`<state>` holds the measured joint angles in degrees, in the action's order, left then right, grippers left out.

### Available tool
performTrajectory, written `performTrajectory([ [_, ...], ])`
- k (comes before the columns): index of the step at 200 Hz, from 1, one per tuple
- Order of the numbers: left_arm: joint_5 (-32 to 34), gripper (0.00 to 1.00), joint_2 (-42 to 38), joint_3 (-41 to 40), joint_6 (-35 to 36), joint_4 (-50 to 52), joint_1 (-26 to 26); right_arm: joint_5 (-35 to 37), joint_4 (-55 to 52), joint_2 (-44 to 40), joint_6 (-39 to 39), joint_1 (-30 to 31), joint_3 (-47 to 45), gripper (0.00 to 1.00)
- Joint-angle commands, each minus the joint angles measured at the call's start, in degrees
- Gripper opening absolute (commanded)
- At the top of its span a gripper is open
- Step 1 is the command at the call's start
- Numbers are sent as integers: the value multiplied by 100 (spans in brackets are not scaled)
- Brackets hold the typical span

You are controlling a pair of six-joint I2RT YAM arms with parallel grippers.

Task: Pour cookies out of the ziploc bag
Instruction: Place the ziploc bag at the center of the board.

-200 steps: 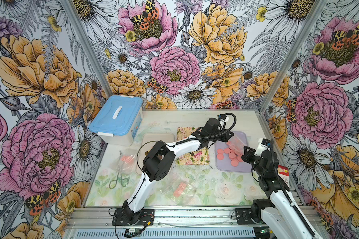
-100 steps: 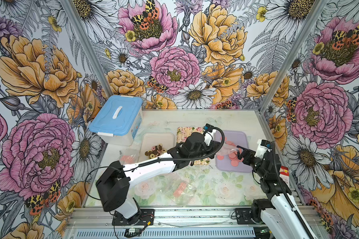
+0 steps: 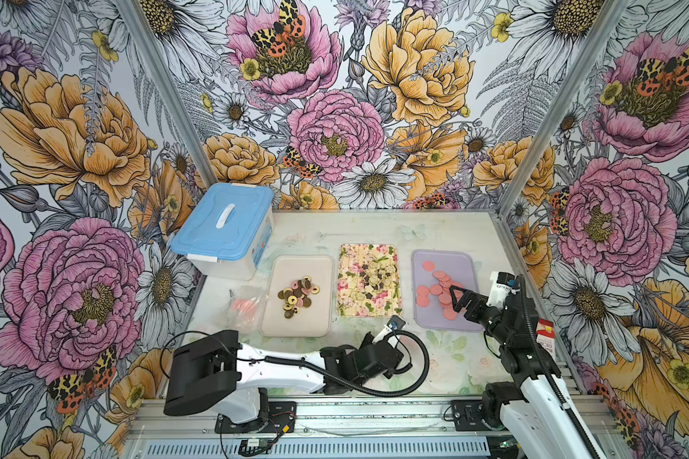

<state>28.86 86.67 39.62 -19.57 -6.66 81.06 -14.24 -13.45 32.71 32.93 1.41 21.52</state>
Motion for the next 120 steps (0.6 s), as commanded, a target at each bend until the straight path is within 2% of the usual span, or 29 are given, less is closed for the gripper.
performTrajectory([
  [1, 473, 0, 484, 262, -341, -530, 344, -13, -8, -38, -101, -53, 9, 99],
  [20, 606, 2, 967, 543, -570, -521, 664, -35, -8, -22, -102, -53, 23, 99],
  [25, 636, 10, 1077, 601, -645, -525, 730, -44, -8, -20, -110, -53, 21, 99],
  [36, 692, 33, 1237, 672, -807, -506, 824, -54, -9, -8, -111, -53, 28, 99],
  [53, 892, 45, 1188, 585, -1057, -513, 973, -62, -11, 6, -111, -53, 28, 99],
  [68, 1036, 62, 903, 432, -1156, -432, 1074, -61, -13, 0, -111, -53, 18, 99],
  [77, 1059, 83, 674, 346, -1174, -266, 1087, -78, -13, 7, -111, -53, 18, 99],
  [79, 1071, 93, 618, 328, -1168, -231, 1092, -85, -14, 14, -111, -53, 16, 99],
  [81, 1091, 97, 562, 306, -1160, -205, 1095, -87, -14, 11, -111, -53, 14, 99],
  [107, 1516, 99, -459, -39, -1024, 404, 1101, -34, -8, 8, -120, -53, 0, 99],
  [120, 1785, 99, -1227, -121, -828, 911, 903, 105, -12, 2, -98, -53, -12, 99],
])
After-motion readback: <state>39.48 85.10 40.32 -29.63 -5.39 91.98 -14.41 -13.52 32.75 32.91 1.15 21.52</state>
